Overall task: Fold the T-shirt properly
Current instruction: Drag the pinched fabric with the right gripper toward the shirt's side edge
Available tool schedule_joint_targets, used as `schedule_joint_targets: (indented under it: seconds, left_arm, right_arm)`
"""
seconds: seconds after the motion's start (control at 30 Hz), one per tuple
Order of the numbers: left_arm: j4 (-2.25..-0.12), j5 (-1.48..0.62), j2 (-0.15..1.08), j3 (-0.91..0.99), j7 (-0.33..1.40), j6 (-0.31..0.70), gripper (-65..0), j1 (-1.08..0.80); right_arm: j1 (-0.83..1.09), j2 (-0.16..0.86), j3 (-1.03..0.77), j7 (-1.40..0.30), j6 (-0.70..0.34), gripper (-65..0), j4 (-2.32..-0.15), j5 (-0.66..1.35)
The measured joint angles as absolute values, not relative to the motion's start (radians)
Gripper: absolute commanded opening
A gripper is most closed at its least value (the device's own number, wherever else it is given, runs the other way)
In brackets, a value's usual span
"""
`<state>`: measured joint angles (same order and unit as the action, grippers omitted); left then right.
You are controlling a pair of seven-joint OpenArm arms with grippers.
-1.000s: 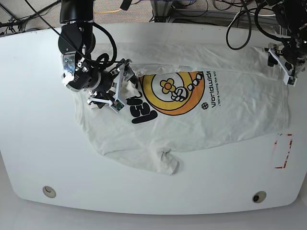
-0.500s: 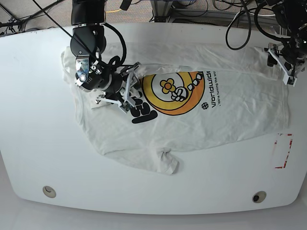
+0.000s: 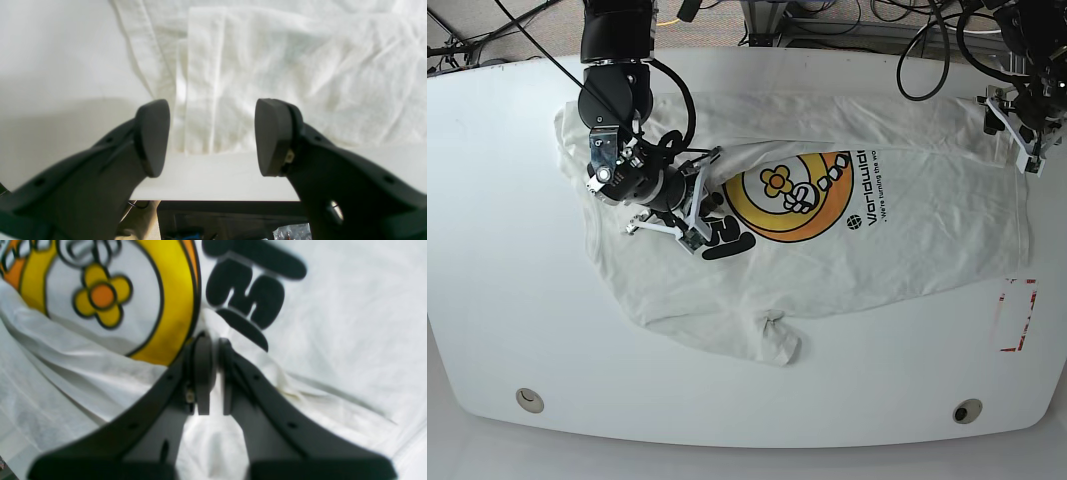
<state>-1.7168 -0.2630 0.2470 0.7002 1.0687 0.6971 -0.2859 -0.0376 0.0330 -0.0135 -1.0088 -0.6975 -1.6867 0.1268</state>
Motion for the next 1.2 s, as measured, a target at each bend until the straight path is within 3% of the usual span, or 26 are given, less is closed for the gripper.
schedule_joint_targets:
  seconds: [0.13, 0.37, 0.43, 0.83, 1.2]
  left_arm:
    - [-1.717, -0.263, 0.247, 0.7, 1.069, 0.697, -27.8, -0.296]
    - [-1.716, -0.263, 0.247, 0.7, 1.069, 0.698, -27.8, -0.297]
    - [-1.716, -0.263, 0.247, 0.7, 1.069, 0.697, -27.8, -0.297]
    - [-1.718, -0.271, 0.25, 0.699, 1.069, 0.698, -27.8, -0.293]
    - [-1.721, -0.274, 0.251, 0.698, 1.065, 0.698, -27.8, -0.266]
  right_arm:
    - [-0.061, 0.022, -0.014, -0.998, -0.698, -59.6, -1.639, 0.125]
    - [-0.122, 0.014, -0.016, -0.998, -0.698, -33.8, -1.544, 0.124]
    - [-0.136, 0.012, -0.043, -0.995, -0.698, -30.1, -1.544, 0.128]
    - [-0.274, 0.031, -0.203, -0.995, -0.7, -23.3, -1.491, 0.131]
    - [-0.545, 0.179, -0.295, -0.81, -0.693, -23.5, -1.024, 0.12]
